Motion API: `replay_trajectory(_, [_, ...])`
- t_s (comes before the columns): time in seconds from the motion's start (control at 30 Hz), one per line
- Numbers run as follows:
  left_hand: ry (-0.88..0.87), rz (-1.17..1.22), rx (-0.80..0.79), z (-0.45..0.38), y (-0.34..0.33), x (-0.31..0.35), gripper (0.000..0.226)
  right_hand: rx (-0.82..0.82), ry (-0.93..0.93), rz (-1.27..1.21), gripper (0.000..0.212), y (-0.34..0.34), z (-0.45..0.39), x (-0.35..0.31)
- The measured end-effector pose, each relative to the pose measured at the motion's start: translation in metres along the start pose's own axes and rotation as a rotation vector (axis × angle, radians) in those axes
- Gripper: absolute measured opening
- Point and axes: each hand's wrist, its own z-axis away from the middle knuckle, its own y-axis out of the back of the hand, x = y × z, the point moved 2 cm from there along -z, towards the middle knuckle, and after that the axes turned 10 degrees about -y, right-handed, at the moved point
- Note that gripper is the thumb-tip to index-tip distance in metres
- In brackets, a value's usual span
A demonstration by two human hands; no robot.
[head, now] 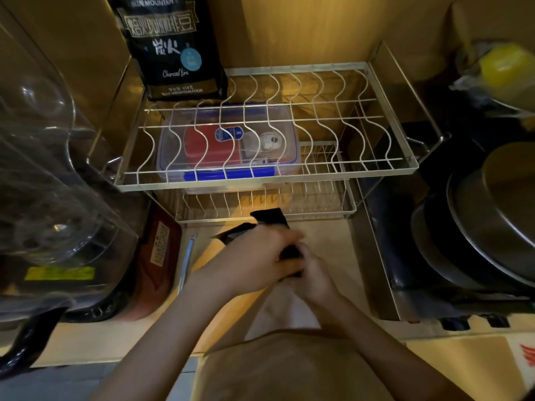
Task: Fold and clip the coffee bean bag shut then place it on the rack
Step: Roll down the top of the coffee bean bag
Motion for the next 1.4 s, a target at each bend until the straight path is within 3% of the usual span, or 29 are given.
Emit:
replay_trajectory(0.07, [-0.120,-0.197,0.137,-0.016,0.010,0.012,0.034,0.043,0.041,0.050,0.059,-0.002,0.001,-0.004])
replay_trajectory(0.1, [-0.117,-0.335,0.122,-0.024,0.013,0.011,0.034,0.049,0.057,0.058,0.062,-0.003,0.000,-0.006])
replay_trajectory(0.23, [0.174,-0.738,-0.224,-0.043,0.011,-0.011,0.026,0.049,0.065,0.170,0.064,-0.005,-0.004,-0.009])
replay_trajectory(0.3, [0.247,-0.759,-0.316,-0.042,0.011,-0.022,0.025,0.051,0.092,0.212,0.062,-0.004,-0.003,-0.009])
replay_trajectory(0.4, [0.260,-0.773,-0.325,-0.038,0.015,-0.032,0.023,0.031,0.126,0.226,0.067,-0.003,-0.003,-0.017])
replay_trajectory(0.5, [0.166,-0.820,-0.285,-0.035,0.014,-0.034,0.017,-0.042,0.162,0.194,0.064,0.003,-0.005,-0.022])
replay_trajectory(0.6, [0.041,-0.869,-0.231,-0.031,0.011,-0.035,0.013,-0.122,0.045,-0.027,0.050,0.016,-0.010,-0.018])
replay_trajectory(0.67, [-0.009,-0.892,-0.196,-0.029,0.011,-0.036,0.011,-0.042,0.009,-0.060,0.045,0.023,-0.017,-0.013])
replay_trajectory(0.87, [-0.007,-0.905,-0.237,-0.027,0.009,-0.036,0.014,0.051,-0.031,0.155,0.028,0.002,-0.026,0.002])
replay_trajectory(0.97, [-0.016,-0.950,-0.242,-0.027,0.006,-0.033,0.016,0.141,-0.110,0.028,0.013,-0.007,-0.028,0.006])
replay_trajectory(1.07, [-0.027,-0.972,-0.288,-0.026,0.005,-0.029,0.014,0.159,-0.199,-0.172,0.015,-0.009,-0.031,0.006])
replay_trajectory(1.27, [-0.063,-0.956,-0.417,-0.026,0.002,-0.022,0.015,0.188,-0.307,-0.310,0.015,-0.012,-0.040,0.005])
replay_trajectory(1.4, [-0.044,-0.983,-0.408,-0.030,0.004,-0.021,0.015,0.198,-0.328,-0.375,0.033,-0.015,-0.041,0.005])
